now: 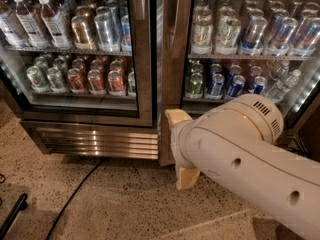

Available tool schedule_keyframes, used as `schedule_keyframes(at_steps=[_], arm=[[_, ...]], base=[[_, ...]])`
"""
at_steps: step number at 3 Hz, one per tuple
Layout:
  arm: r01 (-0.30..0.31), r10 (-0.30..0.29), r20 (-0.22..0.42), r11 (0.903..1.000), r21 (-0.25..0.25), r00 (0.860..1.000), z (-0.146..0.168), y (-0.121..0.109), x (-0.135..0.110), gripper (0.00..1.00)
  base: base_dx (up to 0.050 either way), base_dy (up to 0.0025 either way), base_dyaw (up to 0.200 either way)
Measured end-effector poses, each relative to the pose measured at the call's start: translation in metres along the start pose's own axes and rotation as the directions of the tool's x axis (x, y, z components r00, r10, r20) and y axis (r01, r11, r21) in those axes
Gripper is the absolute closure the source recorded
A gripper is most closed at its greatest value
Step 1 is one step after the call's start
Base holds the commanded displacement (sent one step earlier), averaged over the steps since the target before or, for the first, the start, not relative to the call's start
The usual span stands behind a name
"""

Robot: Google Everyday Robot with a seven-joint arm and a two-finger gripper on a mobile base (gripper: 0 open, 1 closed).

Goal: Open right fridge door

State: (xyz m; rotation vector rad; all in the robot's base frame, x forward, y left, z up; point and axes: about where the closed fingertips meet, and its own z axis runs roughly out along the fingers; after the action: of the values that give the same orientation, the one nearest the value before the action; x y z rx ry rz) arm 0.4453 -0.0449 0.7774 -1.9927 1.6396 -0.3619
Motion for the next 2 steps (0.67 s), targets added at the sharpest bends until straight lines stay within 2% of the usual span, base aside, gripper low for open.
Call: schedule_keyframes(at_steps=[1,2], arm=[[0.000,0.000,0.000,1.0000,0.000,1.000,0.0000,0.0000,0.0000,0.00],[-0.004,0.003,0.054,0.9997,0.025,0.999,-0.0006,-0.0023,-0.0030,0.00]], base=[[0.000,0.00000,0.000],[0.000,0.00000,0.000]])
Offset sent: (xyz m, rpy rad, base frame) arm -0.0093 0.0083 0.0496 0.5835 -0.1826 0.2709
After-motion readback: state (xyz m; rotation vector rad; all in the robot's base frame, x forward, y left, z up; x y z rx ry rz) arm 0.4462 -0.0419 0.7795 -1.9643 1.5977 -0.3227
